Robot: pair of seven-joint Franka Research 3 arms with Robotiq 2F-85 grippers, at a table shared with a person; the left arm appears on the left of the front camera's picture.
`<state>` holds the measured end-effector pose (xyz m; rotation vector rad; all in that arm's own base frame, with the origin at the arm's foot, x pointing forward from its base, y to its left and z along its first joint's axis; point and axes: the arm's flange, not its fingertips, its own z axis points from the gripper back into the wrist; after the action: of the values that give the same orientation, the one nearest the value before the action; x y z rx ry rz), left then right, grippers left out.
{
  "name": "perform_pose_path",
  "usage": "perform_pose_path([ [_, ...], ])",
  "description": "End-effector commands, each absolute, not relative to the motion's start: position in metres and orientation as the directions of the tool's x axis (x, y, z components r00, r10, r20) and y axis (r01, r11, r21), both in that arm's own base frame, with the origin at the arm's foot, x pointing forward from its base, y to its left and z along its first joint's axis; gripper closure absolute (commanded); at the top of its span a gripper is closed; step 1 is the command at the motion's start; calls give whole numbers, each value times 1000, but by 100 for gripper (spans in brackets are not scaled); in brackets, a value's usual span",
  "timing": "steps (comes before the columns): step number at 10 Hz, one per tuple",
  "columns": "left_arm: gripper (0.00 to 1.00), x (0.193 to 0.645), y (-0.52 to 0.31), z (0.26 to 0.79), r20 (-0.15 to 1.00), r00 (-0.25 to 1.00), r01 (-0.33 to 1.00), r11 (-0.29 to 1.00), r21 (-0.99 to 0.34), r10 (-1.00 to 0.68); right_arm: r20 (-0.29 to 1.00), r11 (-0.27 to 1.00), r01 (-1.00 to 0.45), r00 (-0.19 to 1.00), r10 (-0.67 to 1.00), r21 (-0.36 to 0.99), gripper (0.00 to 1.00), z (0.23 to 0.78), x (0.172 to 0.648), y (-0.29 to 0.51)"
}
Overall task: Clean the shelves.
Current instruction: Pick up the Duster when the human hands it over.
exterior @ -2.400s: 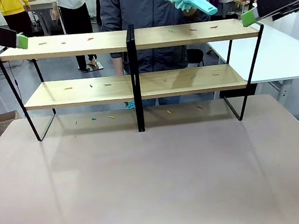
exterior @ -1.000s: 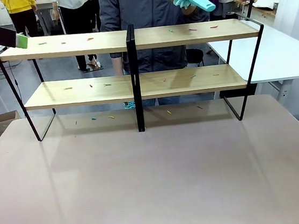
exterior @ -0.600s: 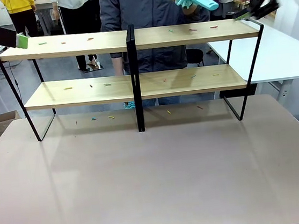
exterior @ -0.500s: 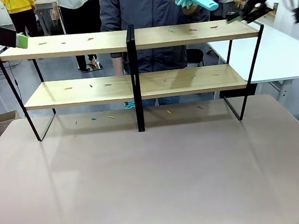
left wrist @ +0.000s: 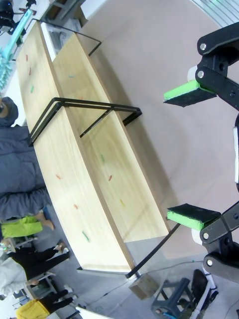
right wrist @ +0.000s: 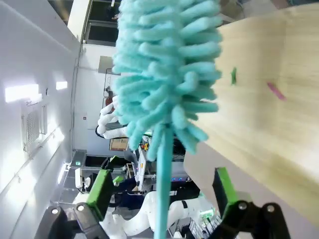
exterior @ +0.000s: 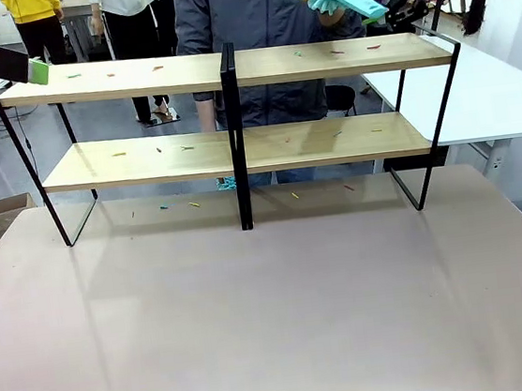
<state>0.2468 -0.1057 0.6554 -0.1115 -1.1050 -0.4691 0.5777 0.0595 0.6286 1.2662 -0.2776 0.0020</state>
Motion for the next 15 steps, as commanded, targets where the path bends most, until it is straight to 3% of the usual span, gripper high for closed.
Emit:
perform_pose_path([
  [1, 0, 247, -106, 655, 883, 356, 417, 898, 143, -306, 208, 328, -161, 971, -114, 931, 0, 627, 574, 62],
  [3, 0, 247, -106, 655, 883, 356, 417, 898, 143, -306, 197, 343, -152, 975, -102, 927, 0, 626, 574, 65],
  [4, 0, 247, -106, 655, 883, 356, 417, 898, 143, -306, 215, 365, -162, 970, -110, 917, 56, 627, 573, 65],
  [5, 0, 247, -106, 655, 883, 356, 417, 898, 143, -306, 216, 364, -164, 970, -108, 917, 56, 628, 573, 66],
  [6, 0, 247, -106, 655, 883, 356, 417, 898, 143, -306, 219, 362, -168, 970, -105, 917, 100, 627, 573, 66],
  [7, 0, 247, -106, 655, 883, 356, 417, 898, 143, -306, 214, 361, -165, 972, -99, 918, 61, 627, 573, 66],
  [8, 0, 247, -106, 655, 883, 356, 417, 898, 143, -306, 209, 363, -161, 973, -96, 918, 100, 626, 574, 66],
  [15, 0, 247, -106, 655, 883, 356, 417, 898, 143, -306, 211, 397, -158, 973, -92, 904, 100, 629, 571, 60],
])
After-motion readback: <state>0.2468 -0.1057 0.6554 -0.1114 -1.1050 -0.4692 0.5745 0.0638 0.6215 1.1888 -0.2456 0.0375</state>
